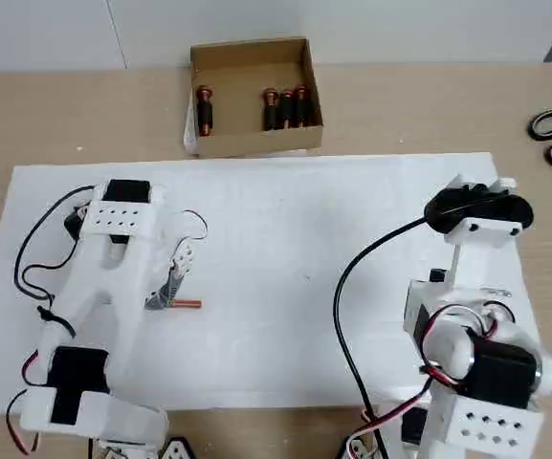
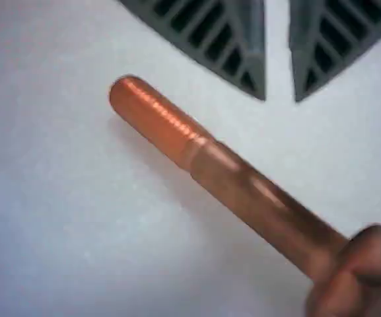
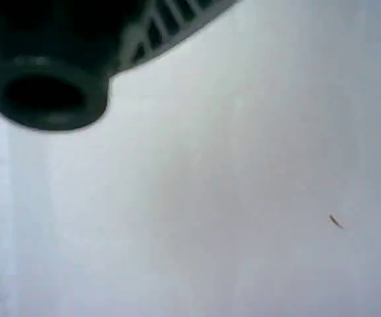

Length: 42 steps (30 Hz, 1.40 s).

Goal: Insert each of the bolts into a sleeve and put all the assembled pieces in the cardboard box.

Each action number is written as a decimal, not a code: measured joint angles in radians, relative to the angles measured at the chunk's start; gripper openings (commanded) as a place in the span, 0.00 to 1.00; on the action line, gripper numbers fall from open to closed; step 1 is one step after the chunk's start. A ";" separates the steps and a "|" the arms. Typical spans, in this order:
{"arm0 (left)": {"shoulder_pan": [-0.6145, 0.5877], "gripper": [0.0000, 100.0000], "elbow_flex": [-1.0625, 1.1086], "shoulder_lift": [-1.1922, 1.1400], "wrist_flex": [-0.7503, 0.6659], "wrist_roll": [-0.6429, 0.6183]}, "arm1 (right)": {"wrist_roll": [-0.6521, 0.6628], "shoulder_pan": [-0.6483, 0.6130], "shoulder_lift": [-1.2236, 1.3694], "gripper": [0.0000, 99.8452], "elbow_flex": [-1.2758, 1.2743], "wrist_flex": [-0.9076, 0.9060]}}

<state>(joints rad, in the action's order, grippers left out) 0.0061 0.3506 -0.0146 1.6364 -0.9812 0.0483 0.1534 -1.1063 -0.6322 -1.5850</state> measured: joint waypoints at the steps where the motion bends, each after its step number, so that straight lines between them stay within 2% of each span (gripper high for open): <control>1: 0.000 0.03 0.000 -0.002 0.000 0.000 | 0.000 0.000 0.000 0.01 0.000 0.000; 6: 0.000 0.13 0.000 -0.003 -0.002 0.000 | 0.000 0.000 0.000 0.01 0.000 0.000; 9: 0.000 0.15 0.000 -0.003 -0.002 0.000 | 0.000 0.000 0.000 0.01 0.000 0.000; 23: 0.000 0.15 0.049 -0.003 -0.098 0.000 | 0.000 0.000 0.000 0.01 0.000 0.000; 37: -0.006 0.15 0.069 -0.003 -0.049 0.000 | 0.000 0.000 0.000 0.01 0.000 0.000; 42: -0.043 0.15 0.117 -0.003 -0.129 0.000 | 0.000 0.000 0.000 0.01 0.000 0.000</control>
<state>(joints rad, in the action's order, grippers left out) -0.0368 0.4672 -0.0176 1.5075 -0.9812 0.0483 0.1534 -1.1063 -0.6322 -1.5850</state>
